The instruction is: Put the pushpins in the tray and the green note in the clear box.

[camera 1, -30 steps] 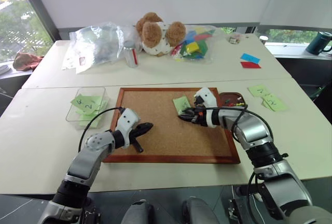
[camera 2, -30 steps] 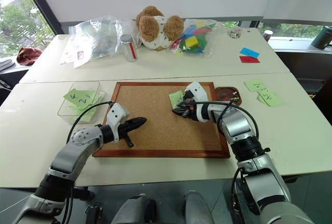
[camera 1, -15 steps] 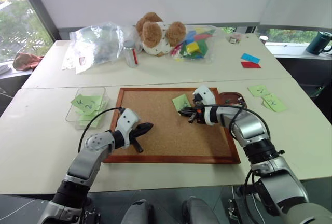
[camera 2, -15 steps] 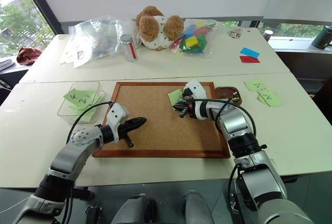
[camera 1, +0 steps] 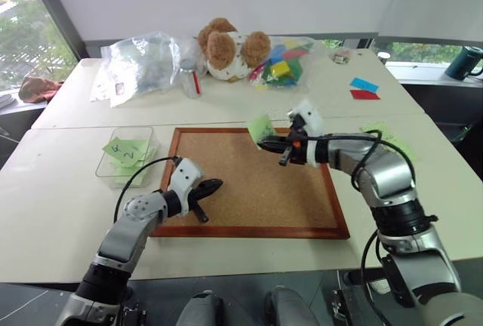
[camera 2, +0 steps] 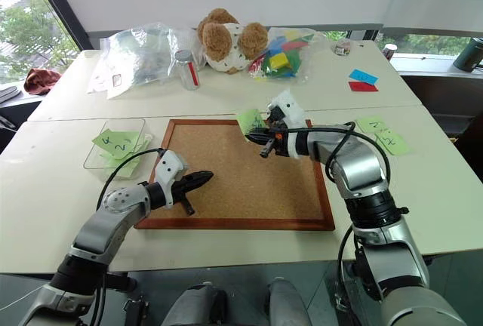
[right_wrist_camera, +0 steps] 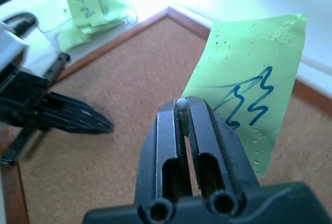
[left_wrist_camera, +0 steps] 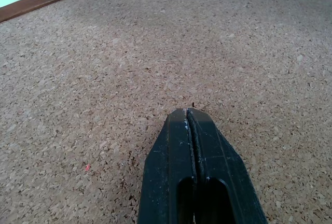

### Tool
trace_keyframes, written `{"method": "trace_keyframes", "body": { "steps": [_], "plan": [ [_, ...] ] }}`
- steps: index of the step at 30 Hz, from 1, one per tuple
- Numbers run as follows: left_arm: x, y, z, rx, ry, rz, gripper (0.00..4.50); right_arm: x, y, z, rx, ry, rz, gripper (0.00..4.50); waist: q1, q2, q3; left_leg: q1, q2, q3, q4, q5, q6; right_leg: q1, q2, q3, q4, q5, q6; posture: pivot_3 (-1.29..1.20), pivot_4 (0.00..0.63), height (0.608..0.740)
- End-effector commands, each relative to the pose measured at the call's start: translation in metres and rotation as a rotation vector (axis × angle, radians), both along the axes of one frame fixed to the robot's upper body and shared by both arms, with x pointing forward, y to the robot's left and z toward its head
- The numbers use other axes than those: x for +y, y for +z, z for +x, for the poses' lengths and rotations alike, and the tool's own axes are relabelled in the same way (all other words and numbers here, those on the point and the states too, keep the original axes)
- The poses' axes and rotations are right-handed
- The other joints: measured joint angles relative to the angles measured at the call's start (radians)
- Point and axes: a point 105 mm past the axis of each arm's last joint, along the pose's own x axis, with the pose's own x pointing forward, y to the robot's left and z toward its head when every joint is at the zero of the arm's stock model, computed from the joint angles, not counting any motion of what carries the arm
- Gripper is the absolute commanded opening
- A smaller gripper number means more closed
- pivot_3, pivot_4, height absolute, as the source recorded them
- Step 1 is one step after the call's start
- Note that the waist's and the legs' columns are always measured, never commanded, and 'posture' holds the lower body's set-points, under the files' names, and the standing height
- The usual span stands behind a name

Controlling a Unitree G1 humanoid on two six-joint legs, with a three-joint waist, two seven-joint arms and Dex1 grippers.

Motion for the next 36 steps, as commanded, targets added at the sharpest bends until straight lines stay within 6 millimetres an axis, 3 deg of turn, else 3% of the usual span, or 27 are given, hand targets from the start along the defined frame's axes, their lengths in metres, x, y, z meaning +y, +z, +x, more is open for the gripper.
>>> {"method": "trace_keyframes", "body": {
  "steps": [1, 2, 5, 12, 19, 28, 36],
  "plan": [
    [0.007, -0.002, 0.006, 0.12, 0.06, -0.12, 0.0, 0.007, 0.015, -0.017, -0.06, 0.079, -0.017, 0.14, 0.003, 0.0, 0.0, 0.0, 0.0, 0.0, 0.0, 0.0, 0.0, 0.0, 0.0, 0.0, 0.0, 0.0, 0.0, 0.0, 0.15, 0.74],
    [0.005, 0.014, 0.01, 0.13, 0.061, -0.207, 0.0, 0.007, 0.015, -0.021, -0.063, 0.092, -0.03, 0.14, 0.004, 0.0, 0.0, 0.0, 0.0, 0.0, 0.0, 0.0, 0.0, 0.0, 0.0, 0.0, 0.0, 0.0, 0.0, 0.0, 0.15, 0.74],
    [0.004, 0.049, 0.014, 0.17, 0.027, -0.4, 0.84, 0.009, 0.013, -0.029, -0.071, 0.129, -0.059, 0.0, 0.004, -0.003, 0.002, -0.002, 0.0, 0.0, 0.002, 0.0, 0.0, -0.001, 0.0, 0.0, 0.0, 0.0, 0.0, 0.0, 0.15, 0.74],
    [0.009, 0.083, 0.019, 0.248, -0.019, -0.6, 4.36, 0.013, 0.011, -0.034, -0.088, 0.164, -0.083, 0.0, 0.003, -0.003, 0.002, -0.002, 0.0, -0.001, 0.002, 0.0, 0.0, -0.001, 0.0, -0.001, 0.0, 0.0, 0.0, 0.0, 0.15, 0.74],
    [-0.012, 0.103, 0.023, 0.37, -0.118, -0.796, 4.44, 0.021, 0.009, -0.042, -0.116, 0.221, -0.11, 0.0, 0.007, -0.004, 0.002, -0.003, 0.0, -0.001, 0.003, 0.0, 0.0, -0.001, 0.0, -0.001, 0.0, 0.0, 0.0, 0.0, 0.15, 0.74],
    [-0.045, 0.096, 0.022, 0.475, -0.153, -0.84, 4.44, 0.03, 0.013, -0.05, -0.145, 0.27, -0.116, 0.0, 0.003, -0.004, 0.002, -0.003, -0.001, -0.001, 0.003, 0.003, -0.006, -0.002, 0.001, -0.001, 0.0, 0.0, 0.0, 0.0, 0.15, 0.74],
    [-0.052, 0.093, 0.015, 0.535, -0.163, -0.895, 4.44, 0.033, 0.016, -0.05, -0.16, 0.273, -0.111, 0.0, 0.004, -0.004, 0.003, -0.003, -0.001, -0.001, 0.003, 0.003, -0.006, -0.002, 0.001, -0.001, 0.0, 0.0, 0.0, 0.0, 0.15, 0.74]
  ]
}}
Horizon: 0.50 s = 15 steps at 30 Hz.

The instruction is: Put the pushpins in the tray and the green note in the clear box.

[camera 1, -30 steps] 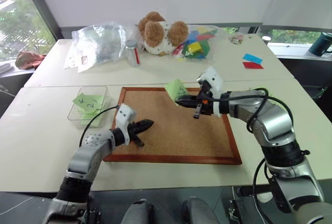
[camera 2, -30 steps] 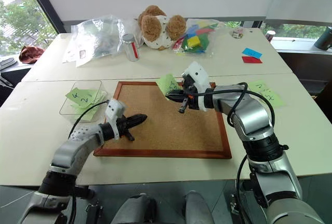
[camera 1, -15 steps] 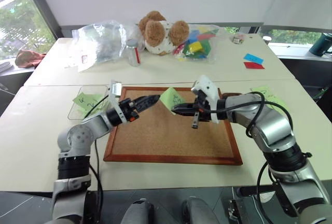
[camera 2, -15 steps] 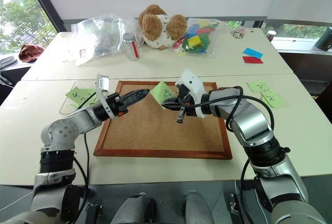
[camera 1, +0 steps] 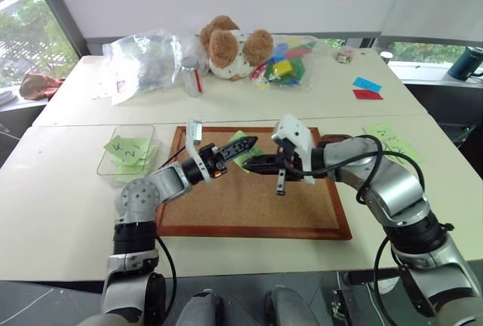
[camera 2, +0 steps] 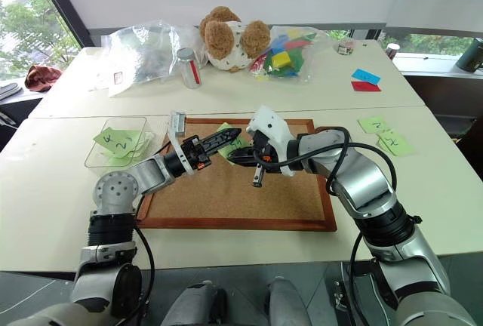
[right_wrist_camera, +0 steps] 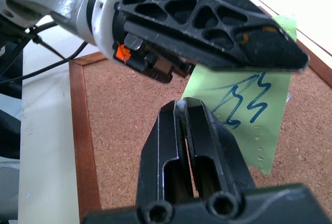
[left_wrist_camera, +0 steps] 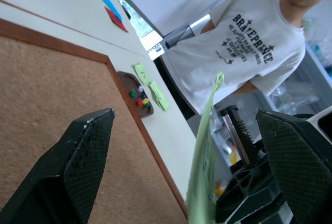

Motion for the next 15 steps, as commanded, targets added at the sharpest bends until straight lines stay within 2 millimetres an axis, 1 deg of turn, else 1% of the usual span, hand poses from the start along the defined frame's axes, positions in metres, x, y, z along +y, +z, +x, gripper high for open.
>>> {"method": "trace_keyframes", "body": {
  "steps": [1, 2, 3, 5, 6, 9, 10, 11, 15],
  "plan": [
    [0.0004, 0.0096, -0.0056, -0.023, -0.006, -0.034, 4.44, 0.0064, 0.016, -0.0048, -0.067, 0.036, 0.022, 0.0, 0.0, 0.0, 0.0, 0.0, 0.0, 0.0, 0.0, 0.0, 0.0, 0.0, 0.0, 0.0, 0.0, 0.0, 0.0, 0.0, 0.15, 0.74],
    [-0.0001, 0.0091, -0.0061, -0.014, -0.006, -0.043, 3.95, 0.0063, 0.0165, -0.0044, -0.068, 0.034, 0.024, 0.0, 0.0, 0.0, 0.0, 0.0, 0.0, 0.0, 0.0, 0.0, 0.0, 0.0, 0.0, 0.0, 0.0, 0.0, 0.0, 0.0, 0.15, 0.74],
    [-0.0006, 0.0088, -0.0069, -0.008, -0.007, -0.052, 3.72, 0.0063, 0.0171, -0.0036, -0.07, 0.029, 0.026, 0.0, 0.0, 0.0, 0.0, 0.0, 0.0, 0.0, 0.0, 0.0, 0.0, 0.0, 0.0, 0.0, 0.0, 0.0, 0.0, 0.0, 0.15, 0.74],
    [-0.0018, 0.0079, -0.0095, 0.0, -0.01, -0.063, 2.86, 0.0063, 0.0179, -0.0027, -0.073, 0.023, 0.03, 0.0, 0.0, 0.0, 0.0, 0.0, 0.0, 0.0, 0.0, 0.0, 0.0, 0.0, 0.0, 0.0, 0.0, 0.0, 0.0, 0.0, 0.15, 0.74],
    [-0.0021, 0.0075, -0.0104, 0.001, -0.011, -0.064, 2.27, 0.0063, 0.0181, -0.0025, -0.074, 0.021, 0.03, 0.0, 0.0, 0.0, 0.0, 0.0, 0.0, 0.0, 0.0, 0.0, 0.0, 0.0, 0.0, 0.0, 0.0, 0.0, 0.0, 0.0, 0.15, 0.74],
    [-0.0024, 0.0074, -0.0112, 0.012, -0.008, -0.075, 0.87, 0.0063, 0.0189, -0.0022, -0.076, 0.019, 0.031, 0.0, 0.0, 0.0, 0.0, 0.0, 0.0, 0.0, 0.0, 0.0, 0.0, 0.0, 0.0, 0.0, 0.0, 0.0, 0.0, 0.0, 0.15, 0.74],
    [-0.0024, 0.0077, -0.0112, 0.015, -0.007, -0.078, 0.33, 0.0062, 0.0191, -0.0021, -0.076, 0.019, 0.031, 0.0, 0.001, 0.0, 0.0, 0.0, 0.0, 0.0, 0.0, 0.0, 0.0, 0.0, 0.0, 0.0, 0.0, 0.0, 0.0, 0.0, 0.15, 0.74],
    [-0.0023, 0.0079, -0.0112, 0.016, -0.006, -0.08, 0.03, 0.006, 0.0192, -0.0019, -0.078, 0.018, 0.03, 0.0, 0.001, 0.0, 0.0, 0.0, 0.0, 0.0, 0.0, 0.0, 0.0, 0.0, 0.0, 0.0, 0.0, 0.0, 0.0, 0.0, 0.15, 0.74],
    [-0.0015, 0.004, -0.012, 0.013, 0.001, -0.042, 0.03, 0.0037, 0.0214, -0.0014, -0.085, 0.007, 0.029, 0.0, 0.0, 0.0, 0.0, 0.0, 0.0, 0.0, 0.0, 0.0, 0.0, 0.0, 0.0, 0.0, 0.0, 0.0, 0.0, 0.0, 0.15, 0.74]
  ]
}}
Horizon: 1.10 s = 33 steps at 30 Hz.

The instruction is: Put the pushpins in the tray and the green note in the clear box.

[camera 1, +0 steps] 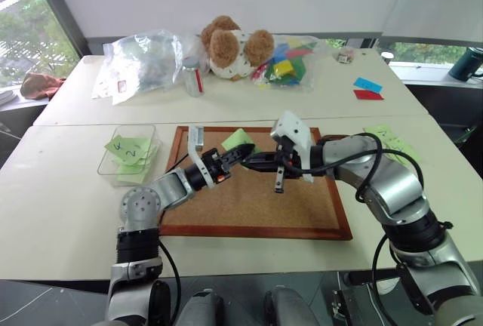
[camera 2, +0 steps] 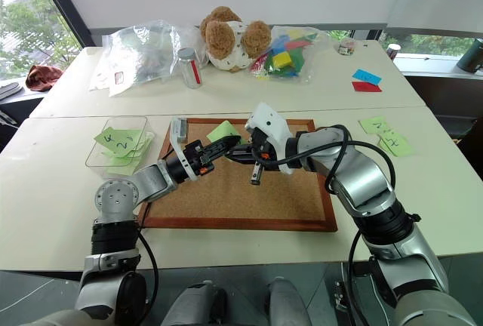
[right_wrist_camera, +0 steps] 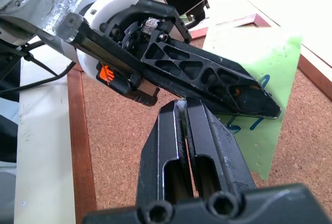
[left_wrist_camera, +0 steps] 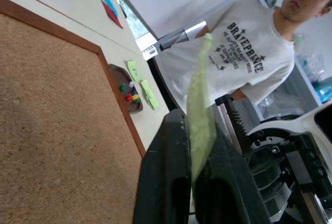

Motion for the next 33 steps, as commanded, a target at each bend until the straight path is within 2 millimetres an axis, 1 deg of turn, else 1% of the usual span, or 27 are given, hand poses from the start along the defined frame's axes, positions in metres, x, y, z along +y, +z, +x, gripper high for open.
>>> {"method": "trace_keyframes", "body": {
  "steps": [1, 10, 14, 22, 28, 29, 31, 33],
  "plan": [
    [0.002, 0.007, -0.004, -0.043, 0.0, 0.003, 0.03, 0.001, 0.019, -0.003, -0.073, 0.012, 0.022, 0.0, 0.0, 0.0, 0.0, 0.0, 0.0, 0.0, 0.0, 0.0, 0.0, 0.0, 0.0, 0.0, 0.0, 0.0, 0.0, 0.0, 0.15, 0.74],
    [0.009, 0.004, 0.002, -0.049, 0.034, 0.025, 0.03, -0.002, 0.031, -0.006, -0.1, -0.007, 0.037, 0.0, 0.0, 0.0, 0.0, 0.0, 0.0, 0.0, 0.0, 0.0, 0.0, 0.0, 0.0, 0.0, 0.0, 0.0, 0.0, 0.0, 0.15, 0.74],
    [0.011, 0.001, 0.006, -0.05, 0.053, 0.037, 0.03, -0.005, 0.04, -0.006, -0.116, -0.023, 0.049, 0.0, 0.0, 0.0, 0.0, 0.0, 0.0, 0.0, 0.0, 0.0, 0.0, 0.0, 0.0, 0.0, 0.0, 0.0, 0.0, 0.0, 0.15, 0.74],
    [0.014, 0.001, 0.008, -0.051, 0.073, 0.03, 0.03, -0.016, 0.051, -0.001, -0.126, -0.08, 0.073, 0.0, 0.0, 0.0, 0.0, 0.0, 0.0, 0.0, 0.0, 0.0, 0.0, 0.0, 0.0, 0.0, 0.0, 0.0, 0.0, 0.0, 0.15, 0.74],
    [0.016, 0.003, 0.009, -0.057, 0.083, 0.02, 0.03, -0.025, 0.055, 0.005, -0.134, -0.118, 0.074, 0.0, 0.0, 0.0, 0.0, 0.0, 0.0, 0.0, 0.0, -0.001, 0.001, 0.0, 0.0, 0.0, 0.0, 0.0, 0.0, 0.0, 0.15, 0.74],
    [0.017, 0.004, 0.01, -0.058, 0.089, 0.017, 0.03, -0.031, 0.056, 0.009, -0.141, -0.144, 0.069, 0.0, 0.0, 0.0, 0.0, 0.0, 0.0, 0.0, 0.0, -0.001, 0.001, 0.0, 0.0, 0.0, 0.0, 0.0, 0.0, 0.0, 0.15, 0.74],
    [0.021, 0.007, 0.011, -0.059, 0.107, 0.002, 0.03, -0.05, 0.058, 0.022, -0.151, -0.23, 0.063, 0.0, 0.001, 0.0, 0.0, 0.0, 0.0, 0.0, 0.0, -0.001, 0.001, 0.0, 0.0, 0.0, 0.0, 0.0, 0.0, 0.0, 0.15, 0.74],
    [0.024, 0.009, 0.012, -0.063, 0.118, -0.005, 0.03, -0.079, 0.055, 0.041, -0.142, -0.36, 0.067, 0.0, 0.003, 0.0, 0.0, 0.0, 0.0, 0.0, 0.0, -0.001, 0.002, 0.0, 0.0, 0.0, -0.001, 0.0, 0.0, 0.0, 0.15, 0.74]
  ]
}}
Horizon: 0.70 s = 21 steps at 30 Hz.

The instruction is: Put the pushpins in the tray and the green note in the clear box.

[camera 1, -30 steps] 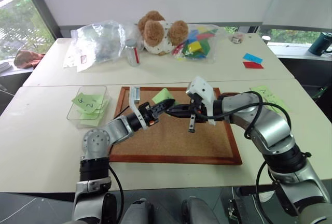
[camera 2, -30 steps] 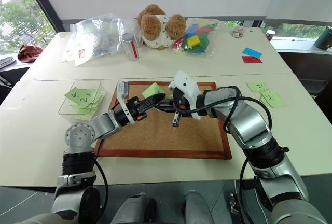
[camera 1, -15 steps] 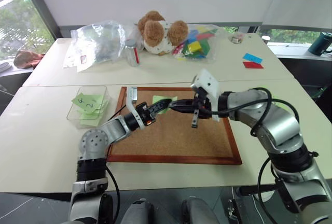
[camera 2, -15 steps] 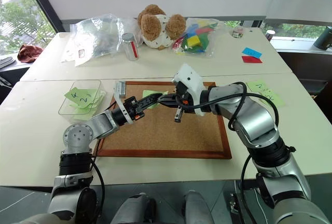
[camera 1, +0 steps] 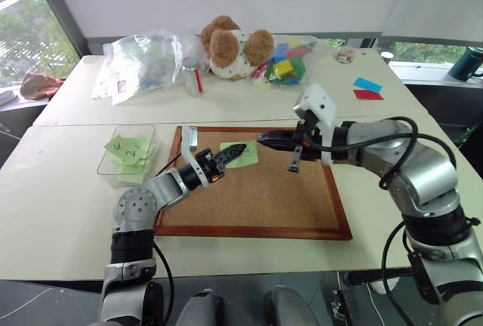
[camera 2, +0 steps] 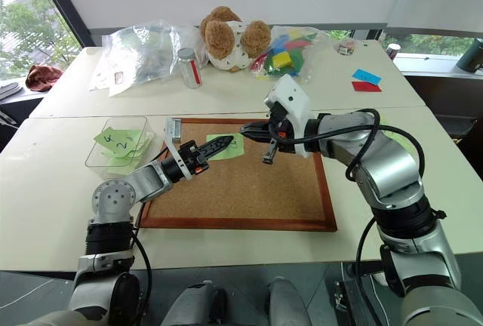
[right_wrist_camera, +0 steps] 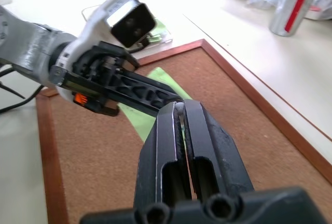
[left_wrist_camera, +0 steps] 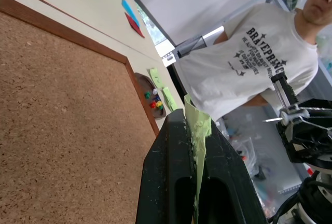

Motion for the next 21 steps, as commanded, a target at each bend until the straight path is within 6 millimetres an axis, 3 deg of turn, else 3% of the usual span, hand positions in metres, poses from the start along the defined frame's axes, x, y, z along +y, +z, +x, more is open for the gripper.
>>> {"method": "trace_keyframes", "body": {
  "steps": [1, 6, 8, 13, 21],
  "plan": [
    [0.01, 0.016, 0.002, -0.053, 0.036, -0.043, 0.03, -0.052, 0.015, 0.03, -0.072, -0.223, 0.014, 0.0, 0.002, 0.0, 0.0, 0.0, 0.0, 0.0, 0.0, 0.0, 0.0, 0.0, 0.0, 0.0, 0.0, 0.0, 0.0, 0.0, 0.15, 0.74],
    [0.013, 0.018, 0.0, -0.06, 0.045, -0.044, 0.03, -0.123, -0.008, 0.067, -0.021, -0.506, 0.015, 0.0, -0.001, 0.0, 0.0, 0.0, 0.0, 0.0, -0.001, 0.001, -0.002, 0.0, 0.0, 0.0, -0.001, 0.0, 0.0, 0.0, 0.15, 0.74],
    [0.013, 0.018, 0.0, -0.062, 0.046, -0.042, 0.03, -0.139, -0.018, 0.074, 0.011, -0.569, 0.011, 0.0, -0.001, 0.0, 0.0, 0.0, 0.0, 0.0, -0.001, 0.001, -0.002, 0.0, 0.0, 0.0, -0.001, 0.0, 0.0, 0.0, 0.15, 0.74],
    [0.012, 0.018, -0.001, -0.065, 0.05, -0.041, 0.03, -0.156, -0.041, 0.088, 0.106, -0.656, 0.041, 0.0, -0.007, 0.0, 0.0, 0.0, 0.0, 0.001, -0.001, 0.001, -0.002, 0.0, 0.001, 0.001, -0.001, 0.0, 0.0, 0.0, 0.15, 0.74],
    [0.011, 0.016, -0.004, -0.071, 0.05, -0.031, 0.03, -0.165, -0.07, 0.098, 0.189, -0.705, 0.039, 0.0, -0.001, 0.0, 0.0, 0.0, 0.0, 0.001, -0.001, 0.002, -0.003, 0.0, 0.001, 0.001, -0.001, 0.0, 0.0, 0.0, 0.15, 0.74]
  ]
}}
